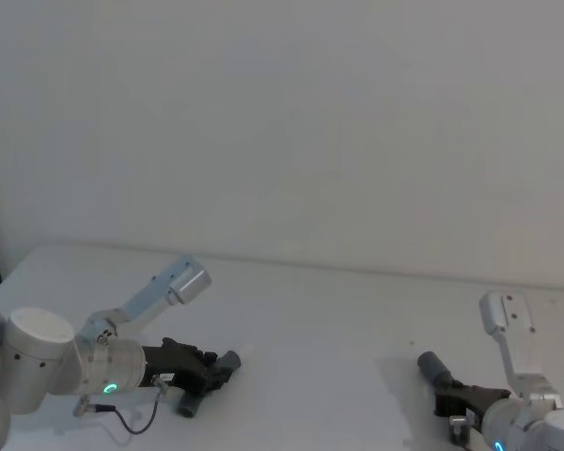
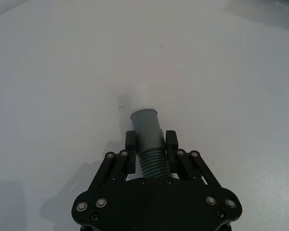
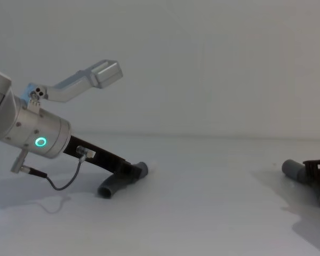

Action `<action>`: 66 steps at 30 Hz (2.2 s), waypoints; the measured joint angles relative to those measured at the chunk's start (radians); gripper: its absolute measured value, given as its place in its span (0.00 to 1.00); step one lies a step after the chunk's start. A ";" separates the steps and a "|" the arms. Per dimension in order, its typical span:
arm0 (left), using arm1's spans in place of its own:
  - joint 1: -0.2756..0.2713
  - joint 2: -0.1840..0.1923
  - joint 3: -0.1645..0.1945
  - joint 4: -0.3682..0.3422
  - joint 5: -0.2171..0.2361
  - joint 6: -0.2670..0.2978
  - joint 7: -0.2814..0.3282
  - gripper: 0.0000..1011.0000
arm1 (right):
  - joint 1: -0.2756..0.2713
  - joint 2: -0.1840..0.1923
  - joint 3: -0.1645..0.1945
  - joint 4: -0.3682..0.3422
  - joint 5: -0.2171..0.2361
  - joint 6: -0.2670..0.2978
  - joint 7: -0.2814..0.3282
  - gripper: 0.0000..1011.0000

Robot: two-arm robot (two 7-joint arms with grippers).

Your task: Use both hands to pick up one end of the pipe from the table, align the ends, and insert them.

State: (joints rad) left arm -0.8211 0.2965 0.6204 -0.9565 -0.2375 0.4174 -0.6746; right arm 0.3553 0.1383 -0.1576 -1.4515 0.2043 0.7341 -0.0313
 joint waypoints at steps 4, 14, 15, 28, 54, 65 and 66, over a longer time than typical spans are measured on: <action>-0.002 0.002 0.004 0.000 0.001 0.000 0.000 0.33 | 0.000 0.000 0.000 0.000 0.000 0.000 0.000 0.06; -0.025 0.028 0.034 -0.019 0.023 -0.012 -0.027 0.33 | -0.001 0.002 0.005 -0.007 0.002 0.000 0.013 0.06; -0.030 0.034 0.040 -0.025 0.027 -0.017 -0.035 0.33 | -0.001 0.003 0.007 -0.008 0.004 0.000 0.016 0.06; -0.065 0.084 0.076 -0.078 0.046 -0.082 -0.104 0.33 | -0.015 0.040 0.041 -0.062 0.051 -0.012 0.114 0.06; -0.122 0.120 0.104 -0.078 0.012 -0.294 -0.254 0.33 | -0.067 0.256 0.039 -0.102 0.156 -0.245 0.524 0.05; -0.164 0.112 0.117 -0.034 -0.008 -0.379 -0.334 0.33 | -0.072 0.333 0.024 -0.079 0.191 -0.384 0.704 0.05; -0.167 0.111 0.118 -0.031 -0.009 -0.384 -0.338 0.33 | -0.072 0.336 0.023 -0.077 0.193 -0.394 0.716 0.05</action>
State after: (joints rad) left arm -0.9878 0.4076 0.7387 -0.9875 -0.2468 0.0336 -1.0124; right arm 0.2836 0.4747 -0.1344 -1.5286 0.3972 0.3405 0.6847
